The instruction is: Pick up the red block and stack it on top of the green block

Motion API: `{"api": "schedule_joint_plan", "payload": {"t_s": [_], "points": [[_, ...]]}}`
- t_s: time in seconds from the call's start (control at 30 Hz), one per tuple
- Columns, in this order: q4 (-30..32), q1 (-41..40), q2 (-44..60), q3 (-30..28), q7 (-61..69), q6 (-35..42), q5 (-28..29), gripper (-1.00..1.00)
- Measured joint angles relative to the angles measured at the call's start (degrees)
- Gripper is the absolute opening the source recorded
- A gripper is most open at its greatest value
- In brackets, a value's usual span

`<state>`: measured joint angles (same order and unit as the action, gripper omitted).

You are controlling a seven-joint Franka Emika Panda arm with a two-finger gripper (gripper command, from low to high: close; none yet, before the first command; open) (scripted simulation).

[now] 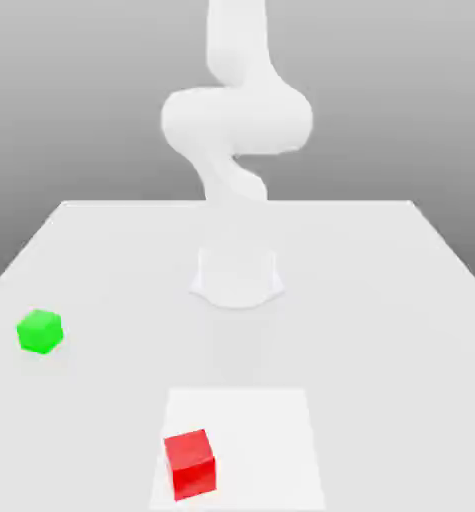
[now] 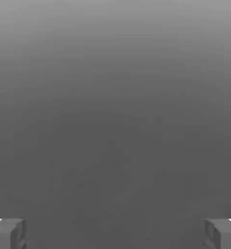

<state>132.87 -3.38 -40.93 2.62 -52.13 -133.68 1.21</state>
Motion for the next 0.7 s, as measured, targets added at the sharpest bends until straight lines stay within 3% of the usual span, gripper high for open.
{"api": "schedule_joint_plan", "payload": {"t_s": [0.33, 0.7], "points": [[4.4, -11.3, 20.0, 8.4, -26.3, -7.6, 6.2, 0.0], [9.1, -16.5, 41.2, 9.8, -52.5, -16.0, 9.7, 0.0]]}}
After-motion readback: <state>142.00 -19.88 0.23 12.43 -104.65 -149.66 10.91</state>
